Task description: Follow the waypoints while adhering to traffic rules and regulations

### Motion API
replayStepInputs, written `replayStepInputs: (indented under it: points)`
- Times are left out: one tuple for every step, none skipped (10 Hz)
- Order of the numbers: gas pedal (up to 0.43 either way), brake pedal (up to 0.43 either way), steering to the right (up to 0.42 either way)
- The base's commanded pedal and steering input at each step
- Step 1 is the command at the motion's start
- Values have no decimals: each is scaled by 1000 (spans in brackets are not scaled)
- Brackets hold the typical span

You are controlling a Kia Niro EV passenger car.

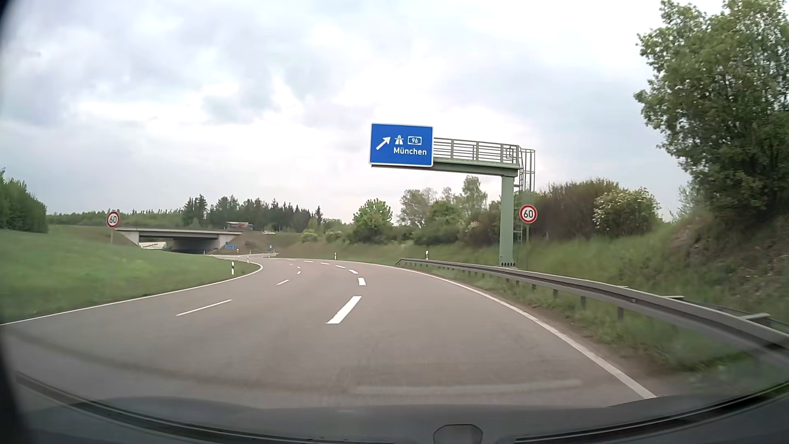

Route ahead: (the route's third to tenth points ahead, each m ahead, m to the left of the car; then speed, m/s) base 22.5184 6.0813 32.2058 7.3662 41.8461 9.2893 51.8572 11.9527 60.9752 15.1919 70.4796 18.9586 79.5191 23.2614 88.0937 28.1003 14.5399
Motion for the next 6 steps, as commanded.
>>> replayStepInputs:
  points:
    - [240, 0, -15]
    - [240, 0, -18]
    - [228, 0, -20]
    - [228, 0, -21]
    - [209, 0, -25]
    - [197, 0, -29]
